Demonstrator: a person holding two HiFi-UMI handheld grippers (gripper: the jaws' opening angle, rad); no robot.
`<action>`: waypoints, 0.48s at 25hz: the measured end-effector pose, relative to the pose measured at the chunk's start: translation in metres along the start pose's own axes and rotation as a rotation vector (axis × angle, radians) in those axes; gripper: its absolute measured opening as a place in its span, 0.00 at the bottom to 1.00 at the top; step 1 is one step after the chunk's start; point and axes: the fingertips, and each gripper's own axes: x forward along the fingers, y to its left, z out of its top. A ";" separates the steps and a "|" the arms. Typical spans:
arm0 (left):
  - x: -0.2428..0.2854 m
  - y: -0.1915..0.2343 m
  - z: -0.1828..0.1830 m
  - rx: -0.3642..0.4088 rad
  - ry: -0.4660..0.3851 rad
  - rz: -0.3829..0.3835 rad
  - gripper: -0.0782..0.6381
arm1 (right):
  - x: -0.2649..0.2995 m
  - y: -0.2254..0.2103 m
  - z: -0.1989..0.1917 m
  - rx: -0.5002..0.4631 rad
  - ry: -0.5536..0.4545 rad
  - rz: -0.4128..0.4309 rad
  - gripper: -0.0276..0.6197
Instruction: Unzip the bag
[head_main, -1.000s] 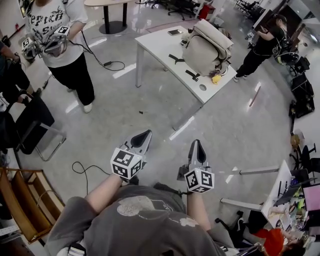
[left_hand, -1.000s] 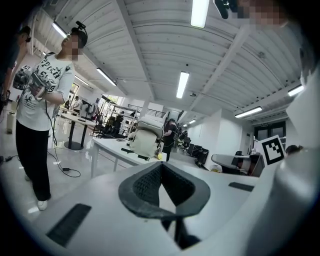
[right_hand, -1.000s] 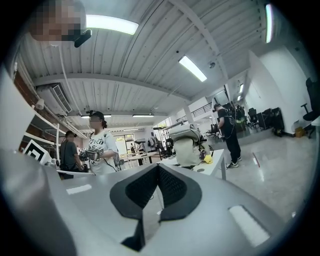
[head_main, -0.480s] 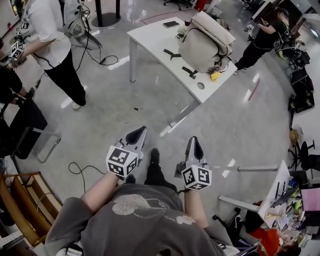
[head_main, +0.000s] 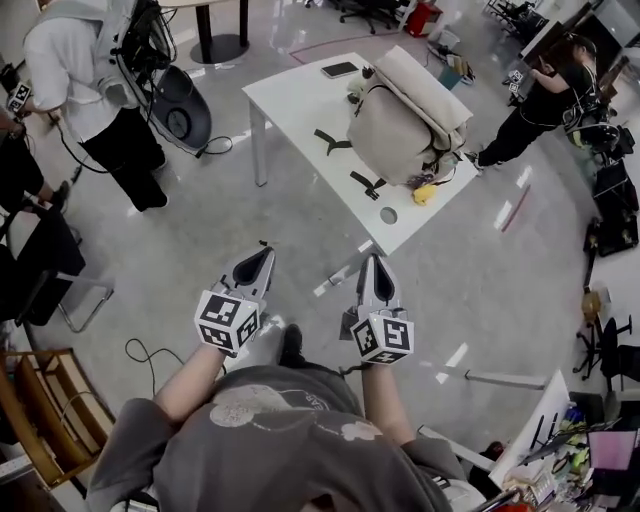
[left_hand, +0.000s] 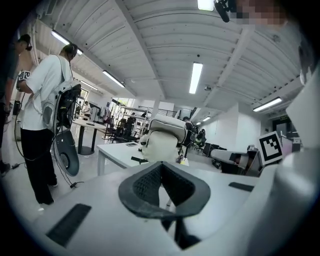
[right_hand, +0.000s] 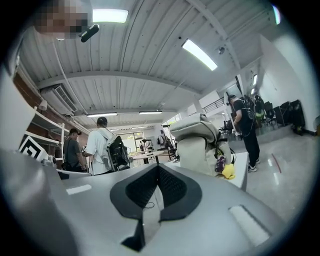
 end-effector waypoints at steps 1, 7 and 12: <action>0.010 0.000 0.002 0.004 -0.002 0.008 0.12 | 0.008 -0.007 0.001 -0.002 0.005 0.011 0.04; 0.059 -0.002 0.010 0.016 -0.006 0.051 0.12 | 0.041 -0.041 -0.006 -0.007 0.052 0.063 0.04; 0.083 -0.002 0.020 0.044 -0.011 0.077 0.12 | 0.065 -0.059 -0.007 0.003 0.061 0.083 0.04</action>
